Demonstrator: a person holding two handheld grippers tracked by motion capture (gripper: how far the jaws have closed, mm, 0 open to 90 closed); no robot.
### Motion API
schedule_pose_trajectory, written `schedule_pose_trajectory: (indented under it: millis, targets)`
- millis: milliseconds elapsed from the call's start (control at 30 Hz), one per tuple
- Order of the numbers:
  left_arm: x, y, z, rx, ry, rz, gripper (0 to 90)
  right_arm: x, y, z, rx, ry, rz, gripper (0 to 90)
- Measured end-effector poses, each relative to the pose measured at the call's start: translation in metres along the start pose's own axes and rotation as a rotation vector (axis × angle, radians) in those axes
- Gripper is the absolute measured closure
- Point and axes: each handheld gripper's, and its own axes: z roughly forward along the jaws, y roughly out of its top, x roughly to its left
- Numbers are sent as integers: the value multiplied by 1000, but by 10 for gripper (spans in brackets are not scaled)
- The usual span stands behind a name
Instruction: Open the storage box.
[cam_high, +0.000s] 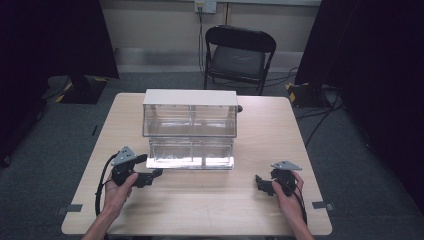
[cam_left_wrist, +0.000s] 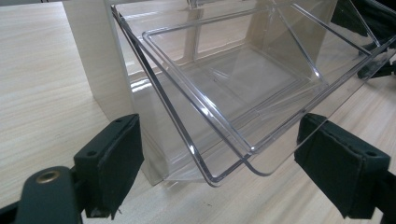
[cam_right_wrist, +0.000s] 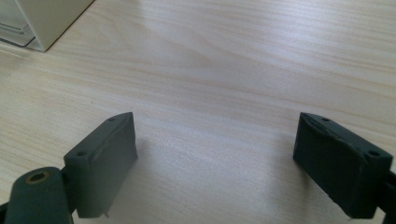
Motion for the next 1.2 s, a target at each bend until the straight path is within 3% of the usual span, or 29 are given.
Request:
schedule_pose_trajectory:
  millis: [267, 700, 833, 1200]
  targets:
    - [-2, 3, -2, -21, -19, -20, 157, 0, 0, 0, 0, 0, 0, 126]
    - [-6, 7, -2, -27, -10, -18, 156, 0, 0, 0, 0, 0, 0, 126]
    - [-5, 7, -3, -30, -6, -1, 158, 0, 0, 0, 0, 0, 0, 126]
    - [-8, 12, -6, -31, 2, -15, 158, 0, 0, 0, 0, 0, 0, 126]
